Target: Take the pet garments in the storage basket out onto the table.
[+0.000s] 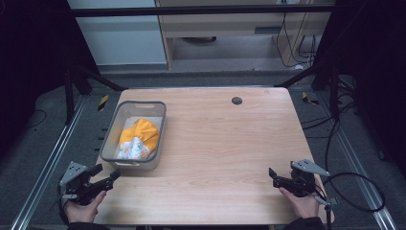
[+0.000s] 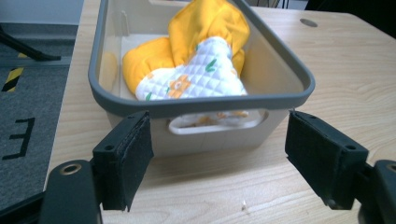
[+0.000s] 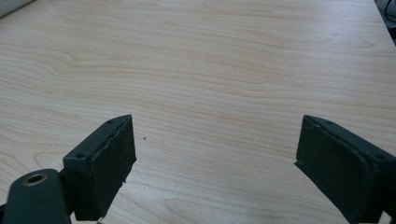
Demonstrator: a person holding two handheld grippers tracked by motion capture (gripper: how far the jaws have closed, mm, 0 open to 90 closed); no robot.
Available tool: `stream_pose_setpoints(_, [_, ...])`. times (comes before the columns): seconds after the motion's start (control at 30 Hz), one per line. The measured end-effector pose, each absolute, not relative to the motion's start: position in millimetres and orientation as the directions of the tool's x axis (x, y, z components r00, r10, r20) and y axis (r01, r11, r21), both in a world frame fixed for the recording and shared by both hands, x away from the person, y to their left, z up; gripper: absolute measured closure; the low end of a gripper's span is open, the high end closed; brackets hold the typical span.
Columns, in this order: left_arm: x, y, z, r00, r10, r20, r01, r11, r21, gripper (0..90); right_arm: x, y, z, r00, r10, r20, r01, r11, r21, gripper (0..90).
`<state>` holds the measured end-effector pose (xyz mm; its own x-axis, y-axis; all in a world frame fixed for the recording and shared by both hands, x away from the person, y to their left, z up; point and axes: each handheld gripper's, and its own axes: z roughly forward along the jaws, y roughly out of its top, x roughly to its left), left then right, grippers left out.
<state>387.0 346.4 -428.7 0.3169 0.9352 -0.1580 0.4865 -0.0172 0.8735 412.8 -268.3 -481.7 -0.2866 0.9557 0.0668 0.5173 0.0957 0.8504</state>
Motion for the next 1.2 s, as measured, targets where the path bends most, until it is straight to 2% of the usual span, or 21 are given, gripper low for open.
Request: stream_pose_setpoints(1.2, [426,337,-375,0.383,0.916,-0.120,0.419,-0.056,0.906,20.9,414,-265,-483,-0.290,0.957,0.025,0.516,0.134,0.846,11.6])
